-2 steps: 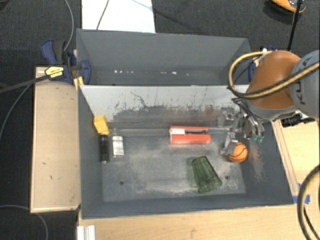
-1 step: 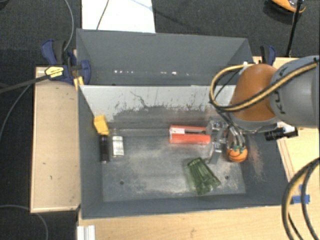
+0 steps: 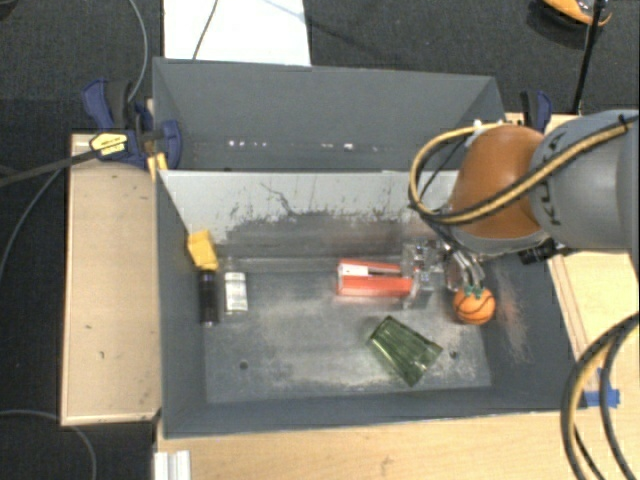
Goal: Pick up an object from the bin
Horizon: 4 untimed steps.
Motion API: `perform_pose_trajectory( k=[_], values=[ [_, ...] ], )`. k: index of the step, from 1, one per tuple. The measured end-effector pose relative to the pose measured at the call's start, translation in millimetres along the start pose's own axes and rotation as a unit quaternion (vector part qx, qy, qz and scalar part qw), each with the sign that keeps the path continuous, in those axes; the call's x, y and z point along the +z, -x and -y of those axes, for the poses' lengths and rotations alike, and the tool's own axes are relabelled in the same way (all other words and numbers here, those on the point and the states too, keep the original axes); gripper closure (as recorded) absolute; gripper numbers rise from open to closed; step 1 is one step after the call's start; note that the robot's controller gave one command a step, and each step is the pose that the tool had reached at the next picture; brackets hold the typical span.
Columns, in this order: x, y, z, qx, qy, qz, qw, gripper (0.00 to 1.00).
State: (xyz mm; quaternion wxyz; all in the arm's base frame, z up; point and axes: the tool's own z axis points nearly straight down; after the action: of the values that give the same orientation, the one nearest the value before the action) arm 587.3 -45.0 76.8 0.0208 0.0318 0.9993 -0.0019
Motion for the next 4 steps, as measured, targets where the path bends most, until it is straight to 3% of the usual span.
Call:
perform_pose_trajectory(
  k=[1, 2, 3, 4],
  values=[
    [0.0, 0.0, 0.0, 0.0, 0.0, 0.0, 1.0, 1.0],
    [-36.6, -6.1, -0.2, 0.002, 0.0, -0.0082, 1.0, 1.0],
    [-82.8, 5.6, 40.4, 0.022, 0.0, 0.0023, 0.9997, 0.0],
    [-82.7, 5.5, 40.3, 0.022, 0.0, 0.0022, 0.9998, 0.0]
  ],
)
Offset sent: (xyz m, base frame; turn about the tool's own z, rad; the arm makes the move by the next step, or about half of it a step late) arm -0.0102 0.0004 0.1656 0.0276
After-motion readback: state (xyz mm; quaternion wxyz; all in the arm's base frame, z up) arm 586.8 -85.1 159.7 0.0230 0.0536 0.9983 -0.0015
